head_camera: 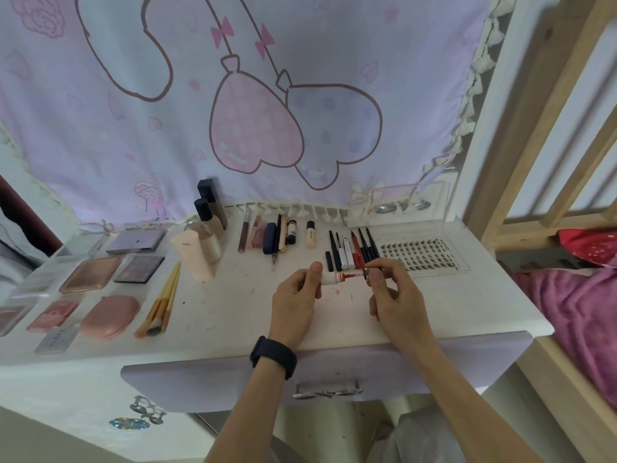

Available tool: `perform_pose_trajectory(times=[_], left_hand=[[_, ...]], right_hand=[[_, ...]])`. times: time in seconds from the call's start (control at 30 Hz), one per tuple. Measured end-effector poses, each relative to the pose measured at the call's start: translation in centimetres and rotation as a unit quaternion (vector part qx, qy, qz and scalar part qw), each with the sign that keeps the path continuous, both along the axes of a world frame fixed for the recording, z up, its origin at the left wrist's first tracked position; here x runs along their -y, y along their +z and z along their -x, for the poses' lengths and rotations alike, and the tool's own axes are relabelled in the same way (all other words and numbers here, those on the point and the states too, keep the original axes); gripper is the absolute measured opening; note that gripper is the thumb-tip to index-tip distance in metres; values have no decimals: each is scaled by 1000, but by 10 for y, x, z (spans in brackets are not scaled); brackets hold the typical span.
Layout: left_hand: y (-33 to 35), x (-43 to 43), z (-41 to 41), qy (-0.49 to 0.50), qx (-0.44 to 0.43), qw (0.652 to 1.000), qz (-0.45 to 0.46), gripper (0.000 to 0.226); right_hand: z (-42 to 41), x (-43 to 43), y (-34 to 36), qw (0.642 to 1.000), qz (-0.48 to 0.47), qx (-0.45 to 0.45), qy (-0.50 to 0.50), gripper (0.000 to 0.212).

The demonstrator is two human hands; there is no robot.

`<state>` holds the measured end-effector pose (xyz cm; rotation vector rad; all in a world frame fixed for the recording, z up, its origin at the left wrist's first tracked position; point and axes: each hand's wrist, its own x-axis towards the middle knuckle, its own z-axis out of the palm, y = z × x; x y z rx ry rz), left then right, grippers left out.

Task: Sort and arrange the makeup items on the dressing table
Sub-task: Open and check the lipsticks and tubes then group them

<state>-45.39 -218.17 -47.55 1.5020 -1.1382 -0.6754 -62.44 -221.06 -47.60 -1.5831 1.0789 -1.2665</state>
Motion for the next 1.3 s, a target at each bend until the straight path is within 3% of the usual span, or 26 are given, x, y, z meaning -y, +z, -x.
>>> perform_pose_trajectory(times=[0.5, 0.7, 0.9, 1.3], left_hand=[[1, -1, 1, 21, -24, 999, 1, 50], [2, -1, 1, 24, -24, 999, 2, 48], [3, -1, 3, 21, -21, 1000, -2, 46], [4, -2, -1, 52, -106, 993, 16, 52]], right_hand=[[1, -3, 3, 999, 9, 53, -2, 22], [2, -4, 2, 999, 15, 43, 19, 32], [-1, -2, -3, 999, 30, 6, 10, 25], [-1, 0, -7, 999, 8, 30, -28, 31]])
